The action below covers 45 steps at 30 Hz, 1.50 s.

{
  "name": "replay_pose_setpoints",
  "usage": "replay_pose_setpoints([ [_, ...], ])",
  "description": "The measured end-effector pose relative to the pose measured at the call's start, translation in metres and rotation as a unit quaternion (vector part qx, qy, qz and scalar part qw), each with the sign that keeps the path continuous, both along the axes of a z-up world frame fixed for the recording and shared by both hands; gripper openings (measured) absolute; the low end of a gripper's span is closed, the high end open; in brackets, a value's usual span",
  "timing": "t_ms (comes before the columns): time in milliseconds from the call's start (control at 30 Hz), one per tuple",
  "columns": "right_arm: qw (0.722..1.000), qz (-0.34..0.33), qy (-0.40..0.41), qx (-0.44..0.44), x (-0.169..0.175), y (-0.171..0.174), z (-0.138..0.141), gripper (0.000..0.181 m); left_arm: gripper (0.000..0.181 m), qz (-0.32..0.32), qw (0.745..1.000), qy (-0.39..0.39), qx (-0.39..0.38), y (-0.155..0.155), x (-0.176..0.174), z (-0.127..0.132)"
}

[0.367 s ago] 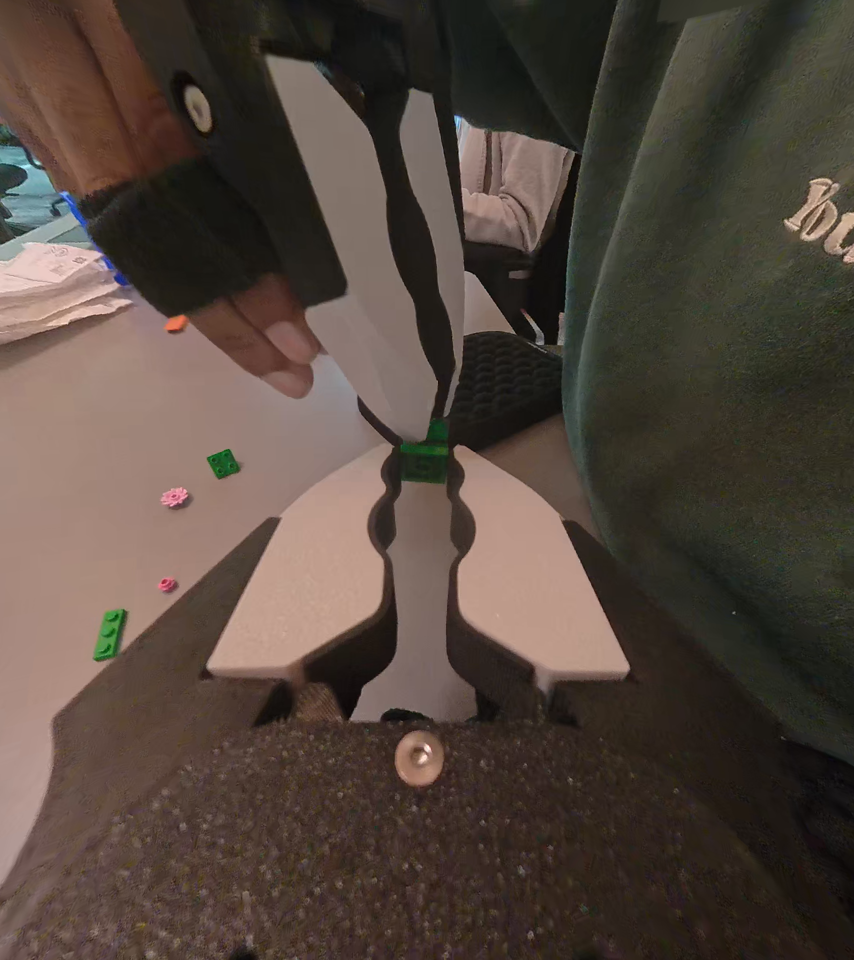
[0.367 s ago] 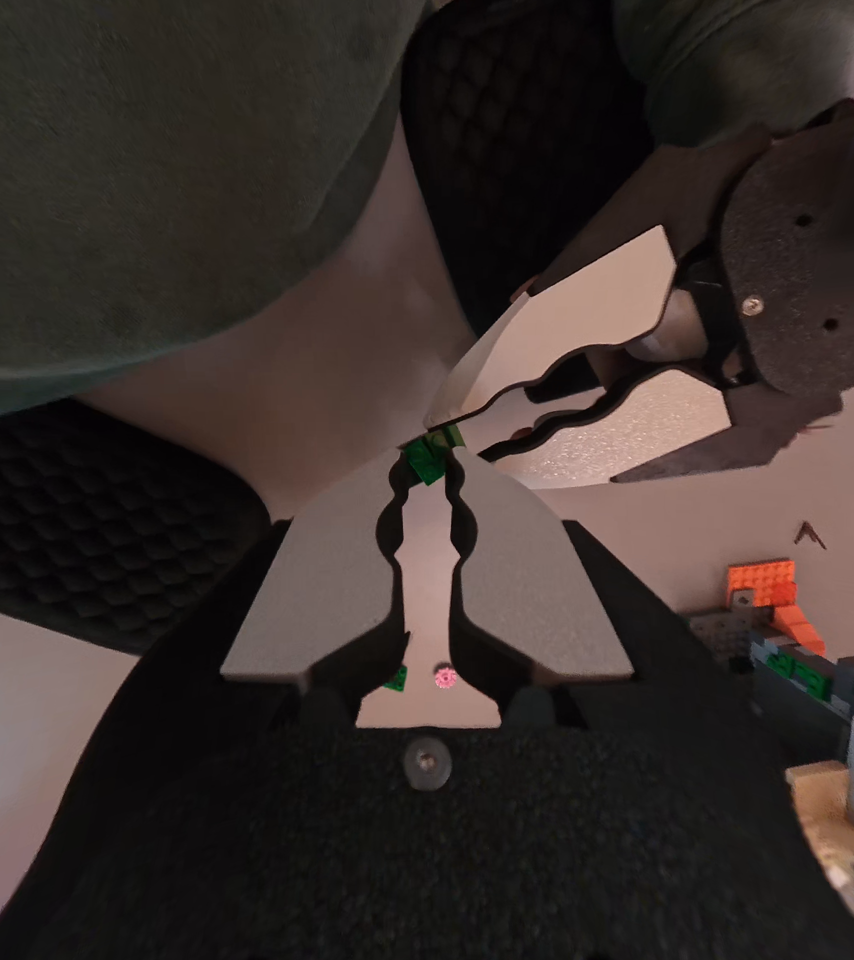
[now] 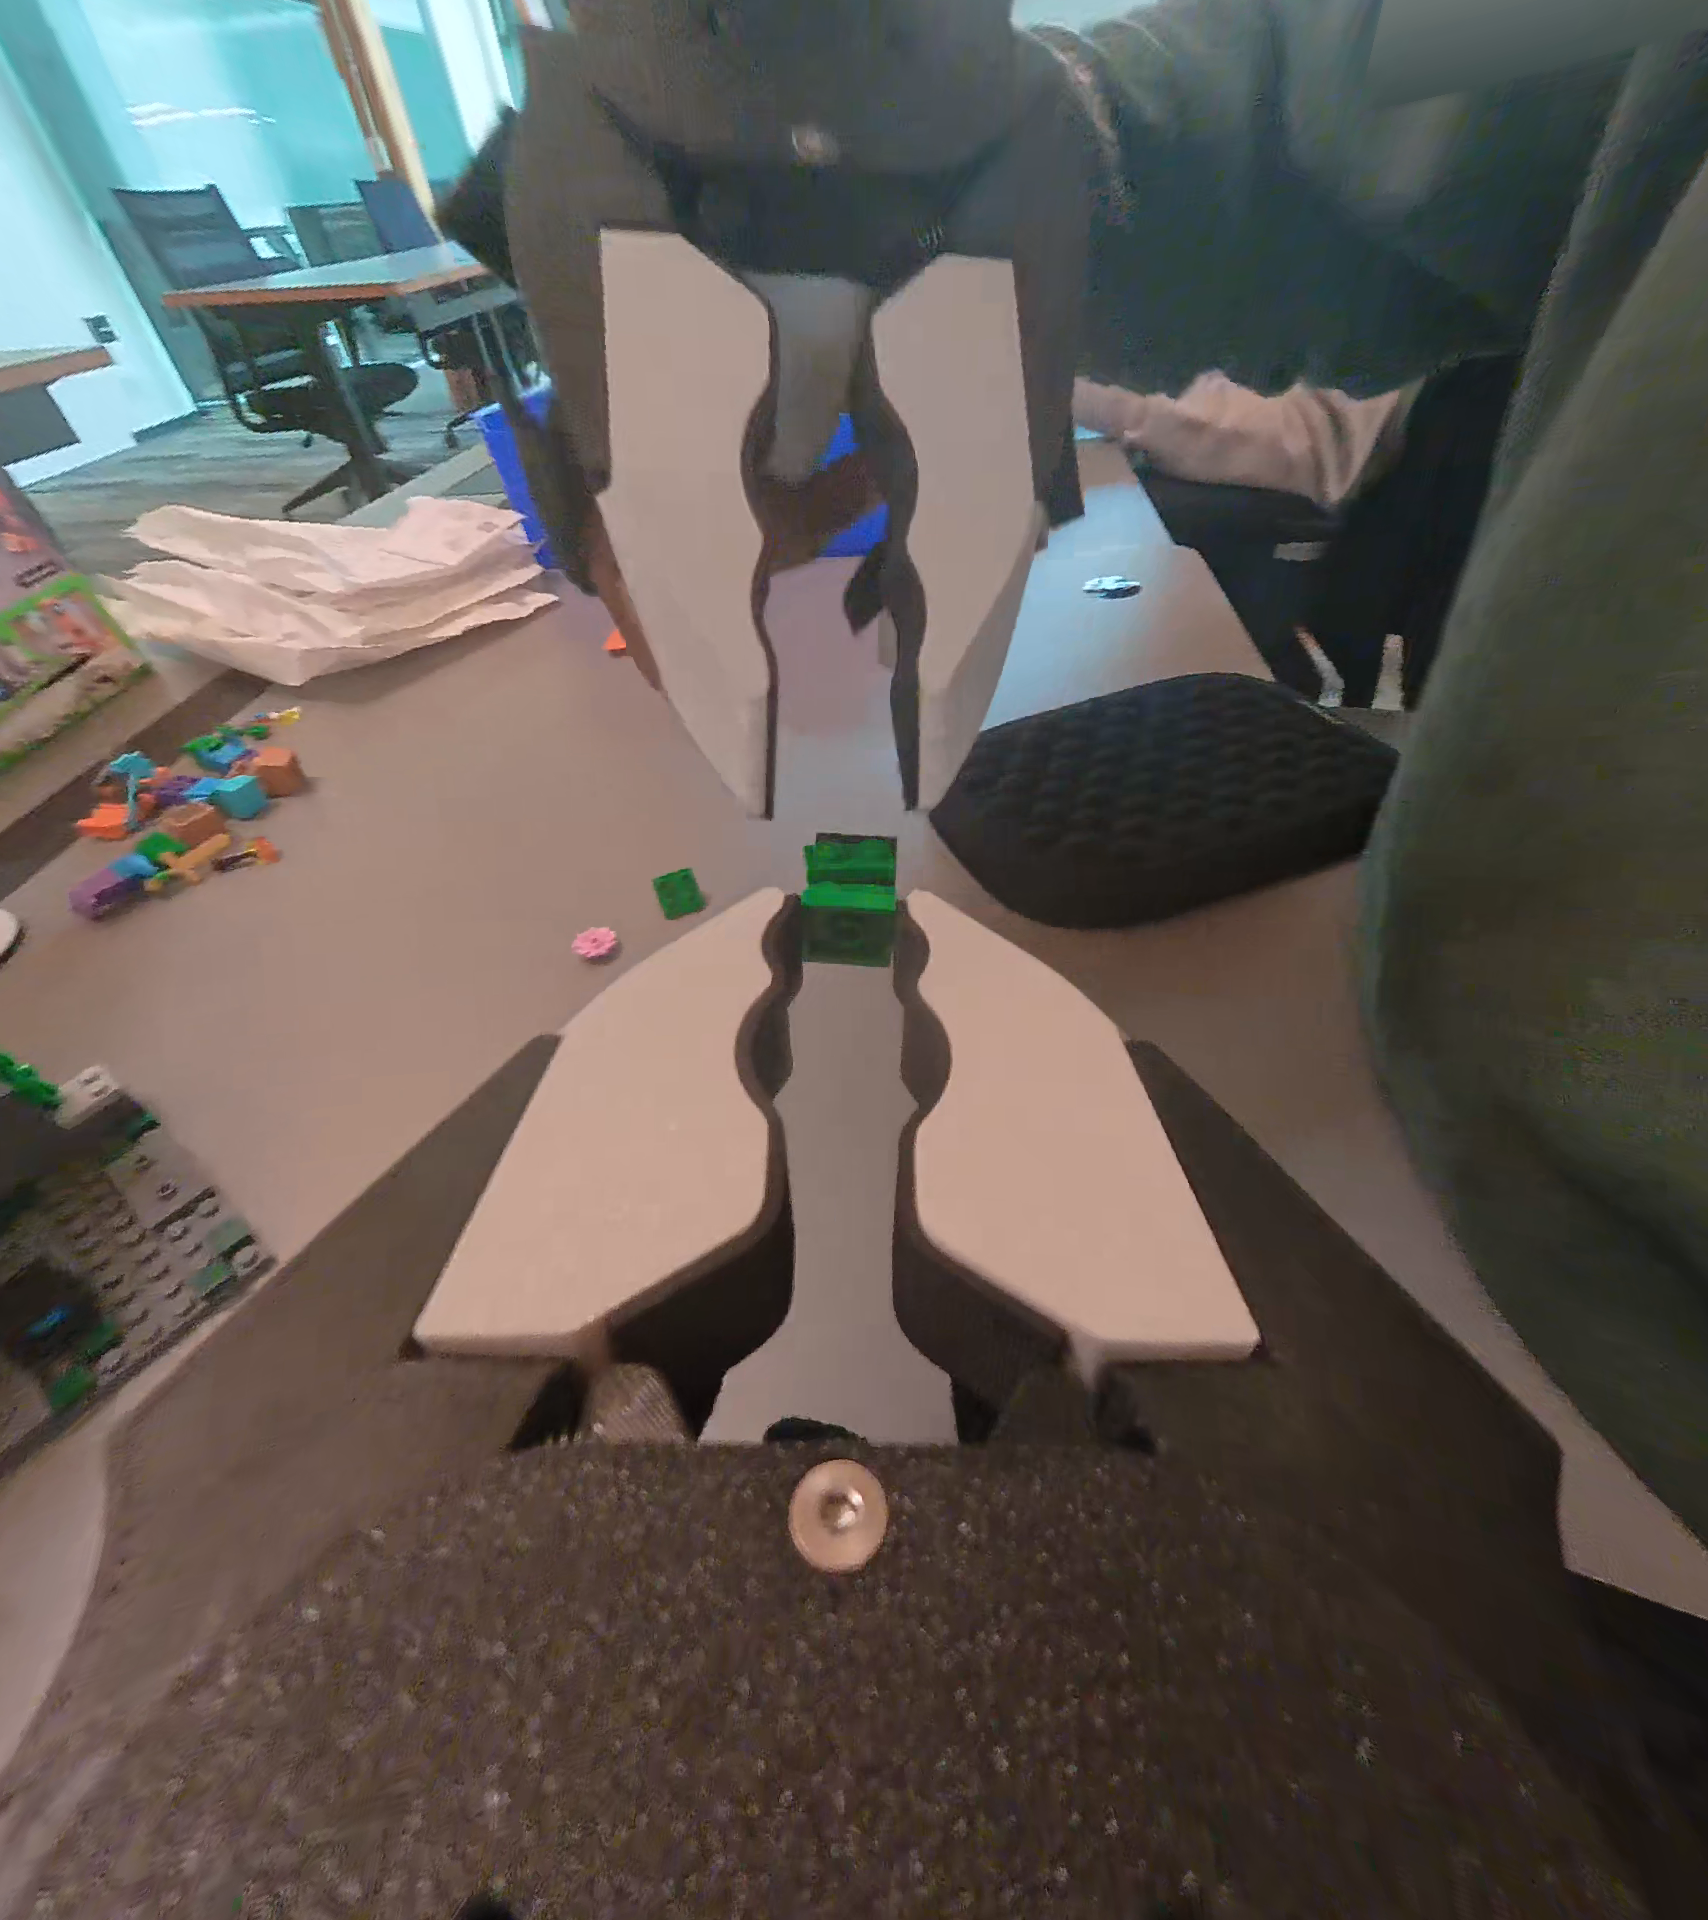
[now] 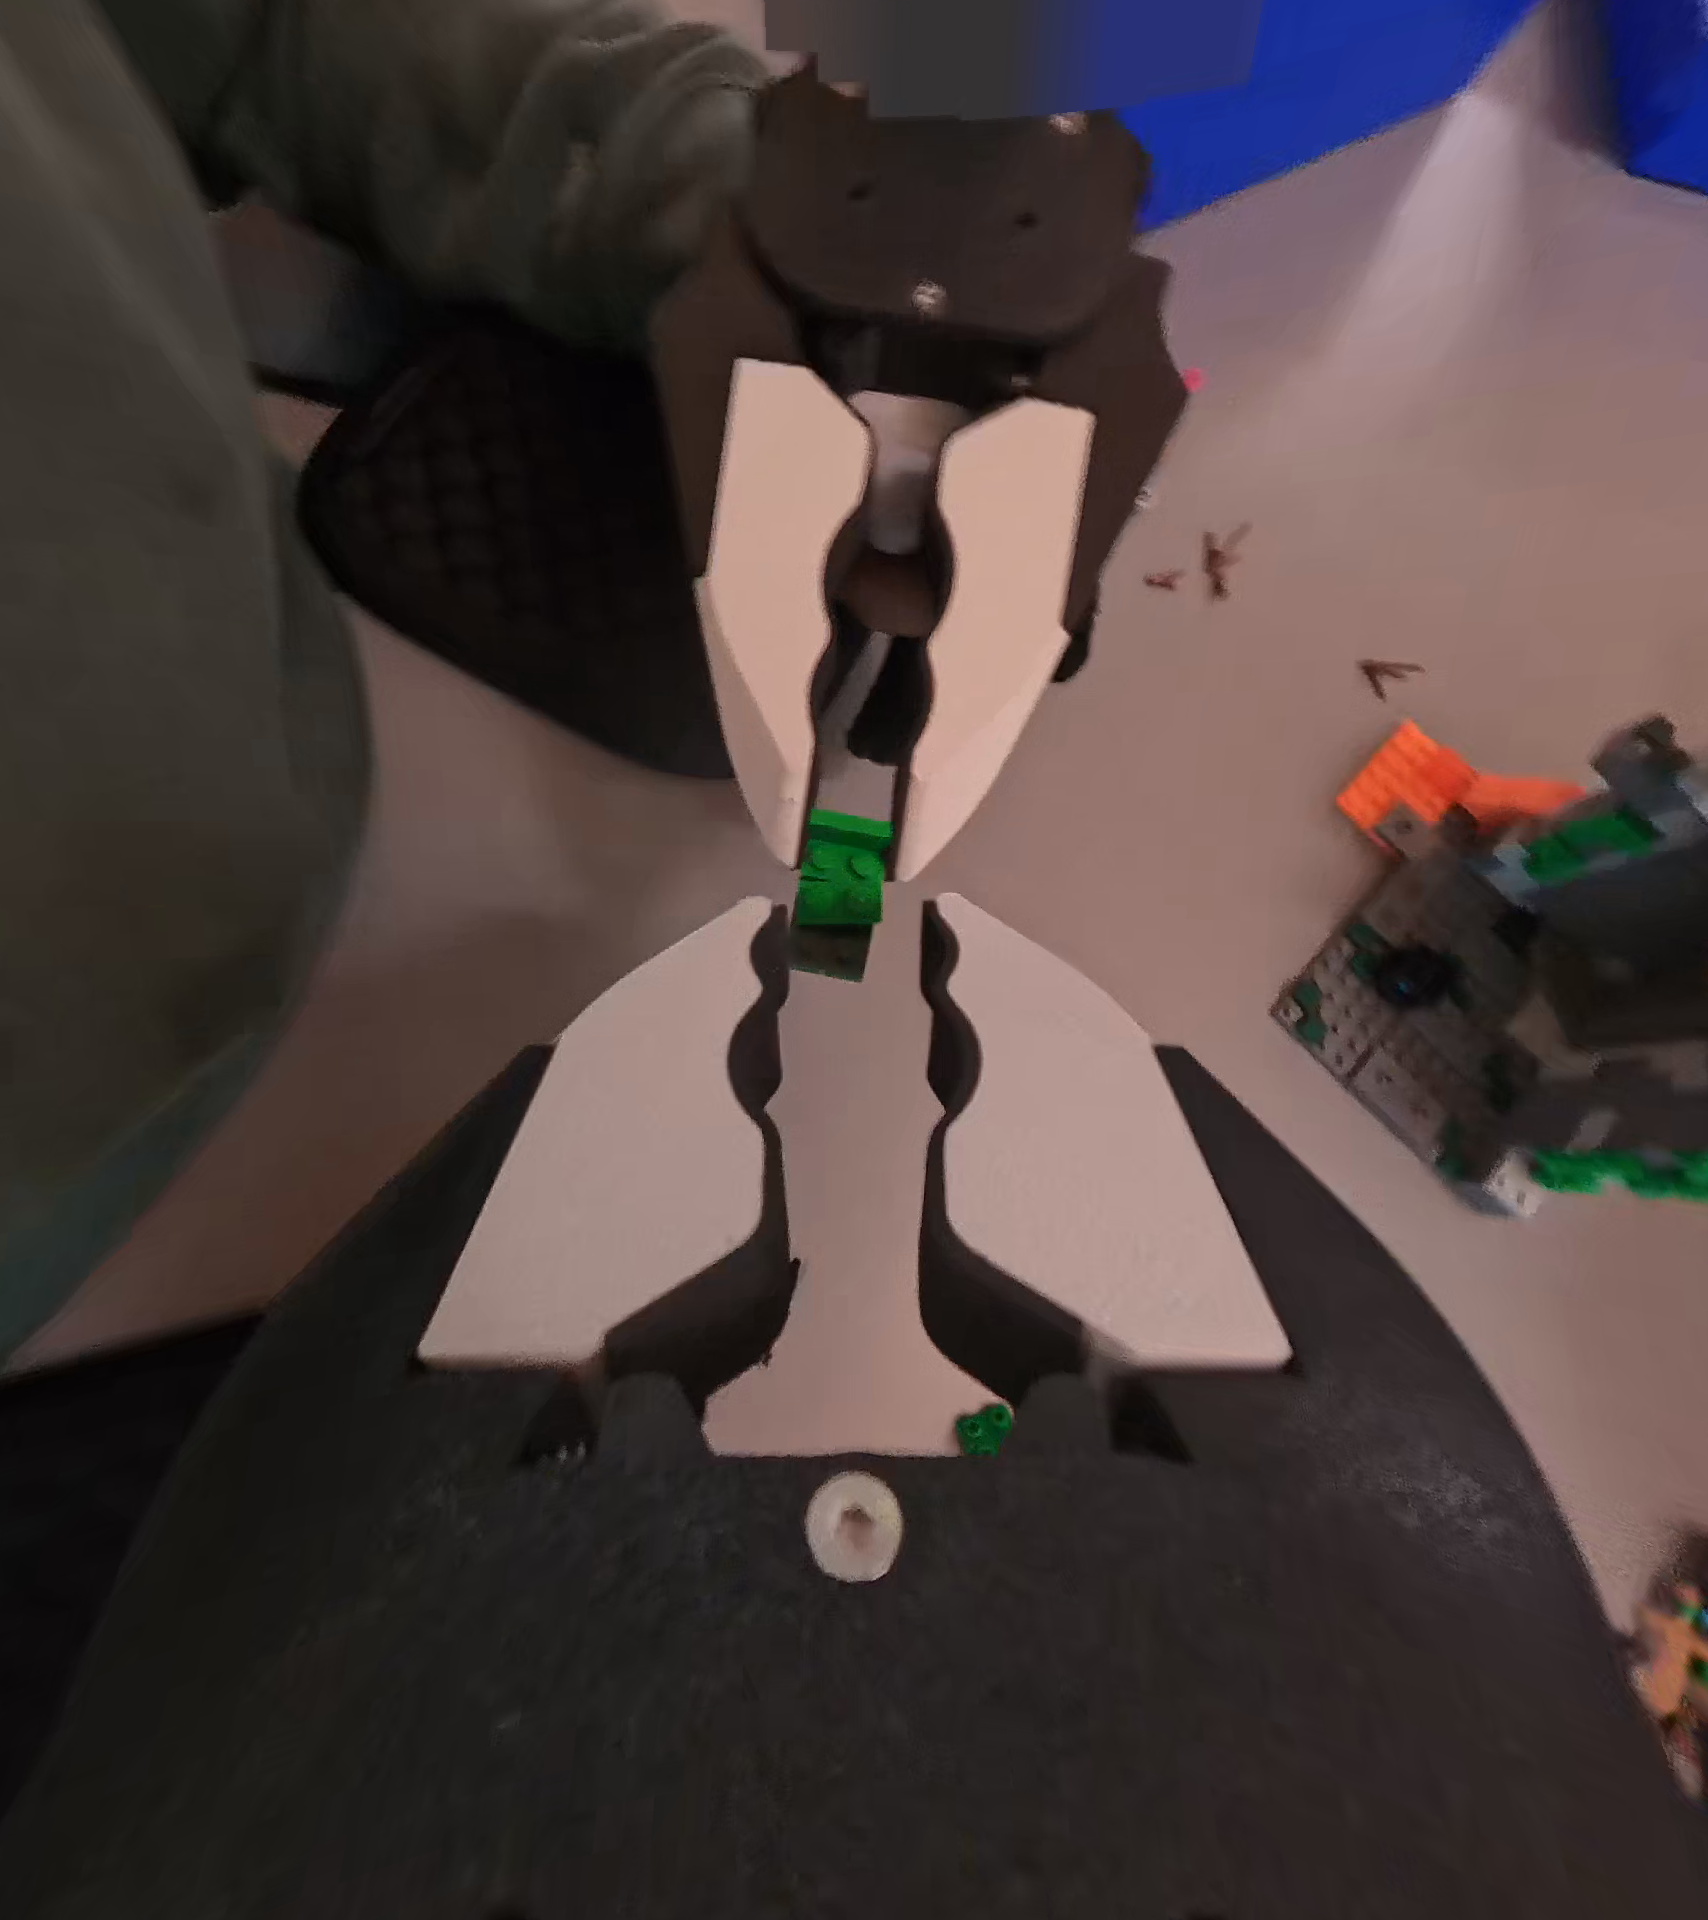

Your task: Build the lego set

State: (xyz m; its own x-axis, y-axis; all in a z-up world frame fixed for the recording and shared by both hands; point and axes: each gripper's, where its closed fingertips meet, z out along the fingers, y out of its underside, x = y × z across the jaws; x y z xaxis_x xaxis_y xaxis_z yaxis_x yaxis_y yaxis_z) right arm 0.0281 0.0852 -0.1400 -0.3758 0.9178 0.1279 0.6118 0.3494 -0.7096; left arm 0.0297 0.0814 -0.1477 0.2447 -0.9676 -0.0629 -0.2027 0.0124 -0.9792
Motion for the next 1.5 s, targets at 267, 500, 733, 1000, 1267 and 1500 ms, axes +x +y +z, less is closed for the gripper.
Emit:
replay_pose_setpoints([
  [267, 0.999, -0.046, -0.007, -0.011, 0.001, 0.006, -0.015, 0.016, 0.016, 0.027, 0.999, 0.031, 0.016, 0.007, 0.004, -0.009],
  [500, 0.998, -0.058, -0.019, -0.012, -0.001, 0.008, -0.019, 0.016, 0.016, 0.043, 0.998, 0.039, 0.013, 0.011, 0.001, -0.012],
  [733, 0.998, -0.059, -0.022, -0.003, -0.001, 0.01, -0.022, 0.017, 0.016, 0.051, 0.998, 0.046, -0.007, 0.015, 0.002, -0.018],
  [1000, 0.997, -0.072, -0.021, -0.023, 0.012, 0.012, -0.029, 0.017, 0.016, 0.029, 0.996, 0.072, -0.04, 0.015, 0.009, -0.036],
  [1267, 0.991, -0.102, -0.062, -0.054, 0.029, 0.011, -0.065, 0.011, 0.016, -0.024, 0.983, 0.161, -0.081, 0.016, 0.023, -0.075],
  [1500, 0.986, -0.126, -0.085, -0.072, 0.029, 0.018, -0.087, 0.008, 0.016, -0.037, 0.976, 0.19, -0.1, 0.019, 0.026, -0.085],
])
